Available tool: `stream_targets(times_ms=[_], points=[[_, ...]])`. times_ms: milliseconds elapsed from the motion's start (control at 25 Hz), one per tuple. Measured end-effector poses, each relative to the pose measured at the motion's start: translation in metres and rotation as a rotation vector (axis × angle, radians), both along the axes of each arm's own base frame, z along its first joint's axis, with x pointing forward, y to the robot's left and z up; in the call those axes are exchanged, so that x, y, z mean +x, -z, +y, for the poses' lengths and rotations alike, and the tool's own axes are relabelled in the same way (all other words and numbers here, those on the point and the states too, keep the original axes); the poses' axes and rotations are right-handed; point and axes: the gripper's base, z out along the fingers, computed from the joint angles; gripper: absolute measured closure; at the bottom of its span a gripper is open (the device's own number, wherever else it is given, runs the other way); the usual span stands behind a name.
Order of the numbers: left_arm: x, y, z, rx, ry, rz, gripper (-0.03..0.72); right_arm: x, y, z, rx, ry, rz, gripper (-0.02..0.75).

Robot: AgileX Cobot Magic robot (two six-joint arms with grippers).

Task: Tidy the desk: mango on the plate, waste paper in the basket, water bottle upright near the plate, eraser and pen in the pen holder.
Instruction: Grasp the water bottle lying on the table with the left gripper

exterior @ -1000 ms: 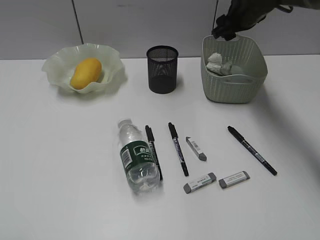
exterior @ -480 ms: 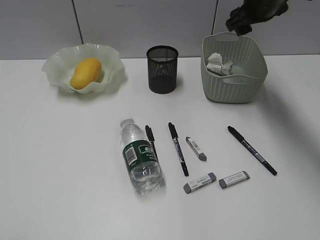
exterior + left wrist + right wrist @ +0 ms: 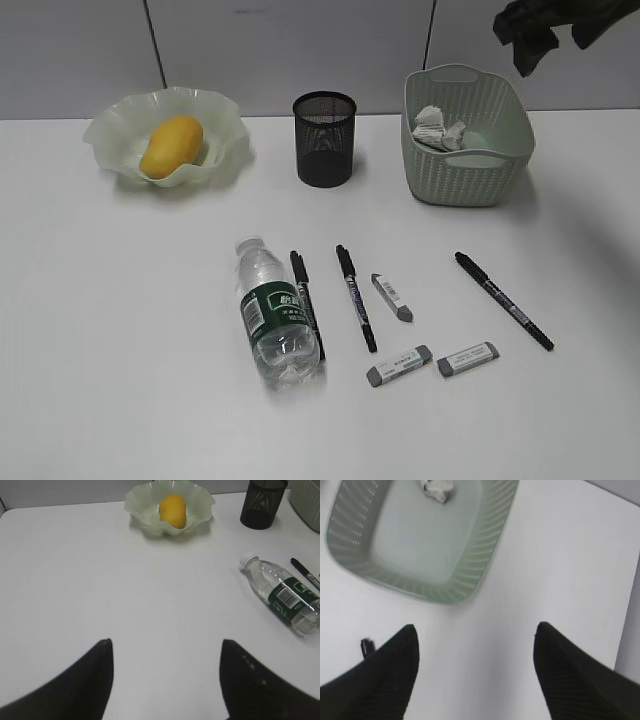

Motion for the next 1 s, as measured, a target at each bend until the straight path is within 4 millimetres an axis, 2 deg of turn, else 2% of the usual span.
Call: stream_targets(times_ms=[240, 640, 760, 920, 1000], points=[[0.000, 0.000, 0.000, 0.002, -0.001, 0.000, 0.180, -0.026, -0.032, -0.003, 0.040, -0.009, 0.036, 0.175], [0.000, 0.000, 0.000, 0.002, -0.001, 0.000, 0.180, -0.081, -0.095, -0.011, 0.165, -0.050, -0.080, 0.175], [0.000, 0.000, 0.000, 0.002, -0.001, 0.000, 0.180, -0.101, -0.105, -0.017, 0.173, -0.052, -0.098, 0.176], [0.000, 0.000, 0.000, 0.002, -0.001, 0.000, 0.180, -0.132, -0.107, -0.025, 0.177, -0.053, -0.095, 0.176], [0.000, 0.000, 0.000, 0.002, -0.001, 0.000, 0.180, -0.147, -0.102, -0.029, 0.178, -0.052, -0.076, 0.176]])
